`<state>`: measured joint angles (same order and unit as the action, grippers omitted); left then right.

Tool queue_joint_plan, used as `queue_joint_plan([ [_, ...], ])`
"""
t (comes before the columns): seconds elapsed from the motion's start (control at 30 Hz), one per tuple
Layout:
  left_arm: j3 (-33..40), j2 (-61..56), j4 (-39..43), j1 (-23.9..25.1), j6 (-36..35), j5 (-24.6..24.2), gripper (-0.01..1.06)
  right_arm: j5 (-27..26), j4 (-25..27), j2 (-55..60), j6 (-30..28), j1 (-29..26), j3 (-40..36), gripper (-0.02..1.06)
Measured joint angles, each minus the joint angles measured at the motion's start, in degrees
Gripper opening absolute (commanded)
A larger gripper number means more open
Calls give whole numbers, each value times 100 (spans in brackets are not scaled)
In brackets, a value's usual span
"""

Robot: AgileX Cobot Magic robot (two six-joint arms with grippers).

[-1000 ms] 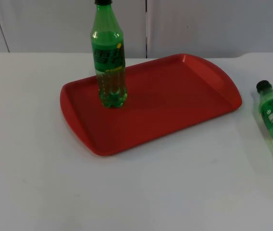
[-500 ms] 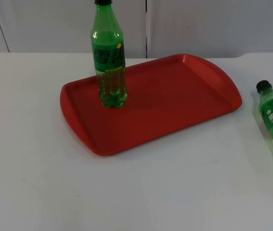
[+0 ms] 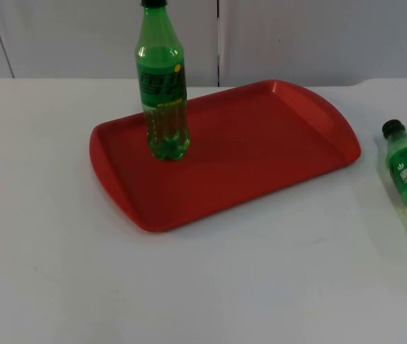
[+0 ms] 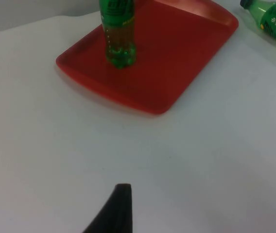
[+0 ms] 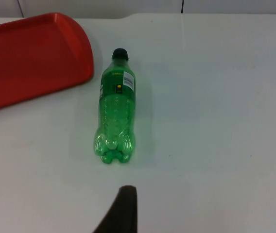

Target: Place the bottle upright on the tray.

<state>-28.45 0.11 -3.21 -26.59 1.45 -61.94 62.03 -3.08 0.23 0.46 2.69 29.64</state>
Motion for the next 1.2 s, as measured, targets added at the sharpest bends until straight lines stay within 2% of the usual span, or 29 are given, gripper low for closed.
queue_joint_plan([
  [0.3, 0, 0, 0, 0, 0, 0, 105, 0, 0, 0, 22, 0, 58, 88],
  [0.47, 0, 0, 0, 0, 0, 0, 105, 2, 0, 432, 168, 0, 372, 88],
  [0.77, 0, 0, 0, 0, 0, 0, 105, -45, 202, 2295, 211, 0, 1035, 88],
  [1.13, 0, 0, 14, 0, 0, 0, 105, -134, 213, 4321, 211, 0, 1537, 87],
  [1.2, 0, 0, 14, 0, 0, 0, 105, -173, 213, 5005, 211, 0, 1712, 86],
])
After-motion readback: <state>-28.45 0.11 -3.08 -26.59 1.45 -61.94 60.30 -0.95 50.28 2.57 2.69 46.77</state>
